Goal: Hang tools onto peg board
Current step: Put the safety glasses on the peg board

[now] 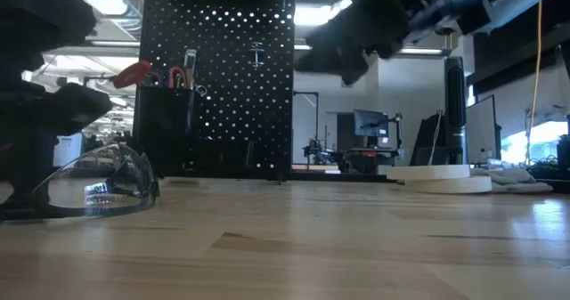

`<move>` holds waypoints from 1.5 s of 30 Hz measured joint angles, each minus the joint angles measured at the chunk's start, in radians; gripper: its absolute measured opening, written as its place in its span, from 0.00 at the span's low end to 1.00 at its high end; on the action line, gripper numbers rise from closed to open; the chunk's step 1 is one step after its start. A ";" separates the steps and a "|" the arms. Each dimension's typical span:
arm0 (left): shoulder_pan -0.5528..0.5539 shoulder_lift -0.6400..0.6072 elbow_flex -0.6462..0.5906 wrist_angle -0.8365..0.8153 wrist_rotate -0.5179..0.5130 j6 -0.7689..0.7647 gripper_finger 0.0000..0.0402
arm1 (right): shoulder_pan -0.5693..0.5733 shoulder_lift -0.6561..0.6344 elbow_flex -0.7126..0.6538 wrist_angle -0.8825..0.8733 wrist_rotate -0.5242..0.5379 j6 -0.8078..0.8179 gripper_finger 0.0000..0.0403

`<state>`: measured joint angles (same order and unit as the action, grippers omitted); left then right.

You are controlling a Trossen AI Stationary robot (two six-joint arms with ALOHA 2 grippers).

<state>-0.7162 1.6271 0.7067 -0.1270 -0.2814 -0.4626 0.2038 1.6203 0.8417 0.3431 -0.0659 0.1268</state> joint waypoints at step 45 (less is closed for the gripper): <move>0.104 0.044 0.053 0.022 -0.227 0.524 0.42 | 0.064 0.606 0.371 0.064 0.136 -0.079 0.56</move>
<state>-0.6119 1.6711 0.7597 -0.1054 -0.5079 0.0617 0.2680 2.2261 1.2125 0.4073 0.0704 0.0483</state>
